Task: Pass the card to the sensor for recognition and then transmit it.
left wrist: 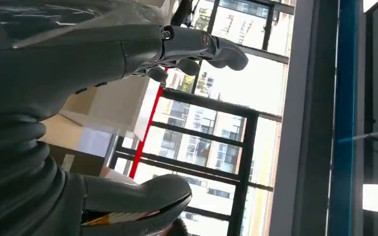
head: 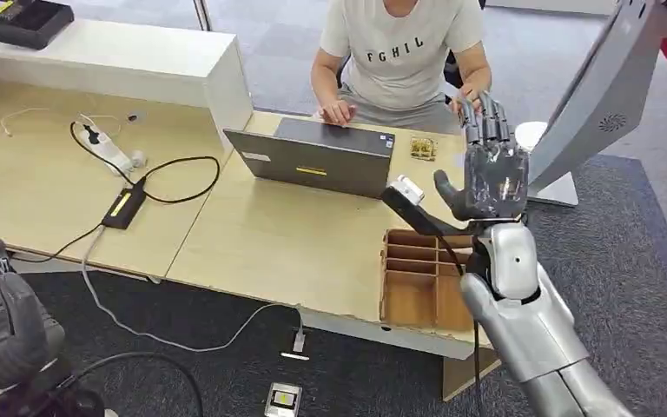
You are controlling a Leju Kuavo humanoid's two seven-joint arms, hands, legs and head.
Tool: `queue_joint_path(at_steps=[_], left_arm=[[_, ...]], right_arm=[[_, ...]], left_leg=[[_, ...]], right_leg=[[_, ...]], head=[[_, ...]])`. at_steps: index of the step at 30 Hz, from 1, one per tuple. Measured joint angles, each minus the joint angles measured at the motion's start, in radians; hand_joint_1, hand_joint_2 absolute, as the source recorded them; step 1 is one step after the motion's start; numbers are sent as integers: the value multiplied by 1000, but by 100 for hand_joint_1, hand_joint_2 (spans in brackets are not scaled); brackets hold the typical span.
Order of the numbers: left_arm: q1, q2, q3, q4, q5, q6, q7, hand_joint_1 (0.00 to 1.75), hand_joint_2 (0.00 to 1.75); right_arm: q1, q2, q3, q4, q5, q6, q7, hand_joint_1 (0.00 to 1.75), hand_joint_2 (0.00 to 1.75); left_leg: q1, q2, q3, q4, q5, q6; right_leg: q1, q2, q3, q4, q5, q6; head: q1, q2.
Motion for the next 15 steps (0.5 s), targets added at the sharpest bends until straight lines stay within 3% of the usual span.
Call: queue_joint_path(at_steps=[8,15], left_arm=[[1,0,0,0,-12,-2,0,0,175],[20,1,5,-6,-53,15,0,0,175]], right_arm=[[63,-30,-20,-167,-18,-7,-25,0,175],[362,-90,-42,-483,-190,-149,-72,0,175]], left_leg=[[0,0,1,0,0,0],[0,-1,0,0,-2,0]], right_leg=[[0,0,0,0,0,0],[0,0,0,0,-2,0]], head=[[0,0],[0,0]])
